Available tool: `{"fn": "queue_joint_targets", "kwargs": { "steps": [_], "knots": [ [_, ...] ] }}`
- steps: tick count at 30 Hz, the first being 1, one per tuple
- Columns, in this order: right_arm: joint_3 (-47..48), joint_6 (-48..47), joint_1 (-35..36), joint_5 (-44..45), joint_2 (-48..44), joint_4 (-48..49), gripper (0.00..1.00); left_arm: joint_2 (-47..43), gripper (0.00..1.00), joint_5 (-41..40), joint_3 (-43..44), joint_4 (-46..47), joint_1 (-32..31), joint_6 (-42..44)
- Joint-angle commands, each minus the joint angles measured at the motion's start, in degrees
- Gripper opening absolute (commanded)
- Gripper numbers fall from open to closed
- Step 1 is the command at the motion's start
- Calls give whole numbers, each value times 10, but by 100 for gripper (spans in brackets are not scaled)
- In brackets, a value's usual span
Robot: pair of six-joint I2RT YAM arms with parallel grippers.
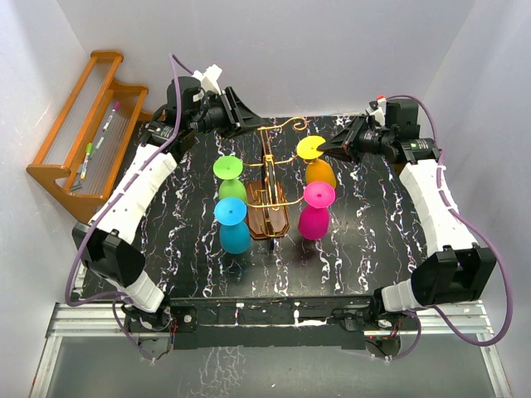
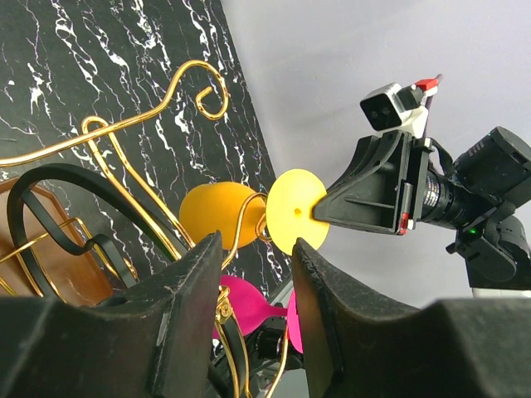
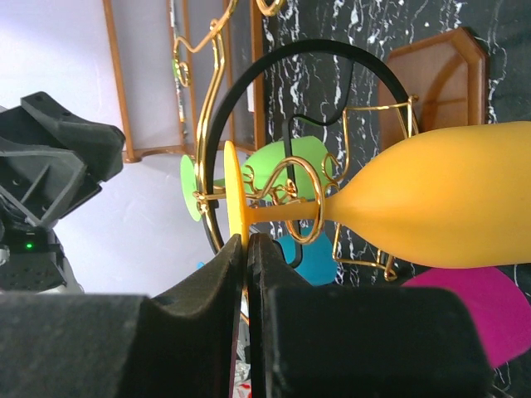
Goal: Take the wine glass off the wine glass rack
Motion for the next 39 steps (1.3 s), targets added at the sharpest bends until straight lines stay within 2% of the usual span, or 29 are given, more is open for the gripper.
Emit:
{"fn": "queue_joint_targets", "kwargs": {
  "steps": [1, 12, 26, 34, 39],
  "knots": [
    [-5, 35, -4, -19, -14, 92, 8, -50, 37, 1, -6, 11, -3, -1],
    [10, 17, -2, -61, 12, 105, 8, -64, 39, 5, -17, 19, -3, -5],
    [32, -7, 42, -89, 33, 94, 8, -71, 39, 4, -24, 19, -3, -6],
    [3, -50, 42, -58, -13, 28, 8, -65, 39, 10, -15, 19, -3, -8],
    [-3, -63, 41, 12, -50, 4, 8, -52, 39, 25, 10, 19, -3, -16]
  ]
}}
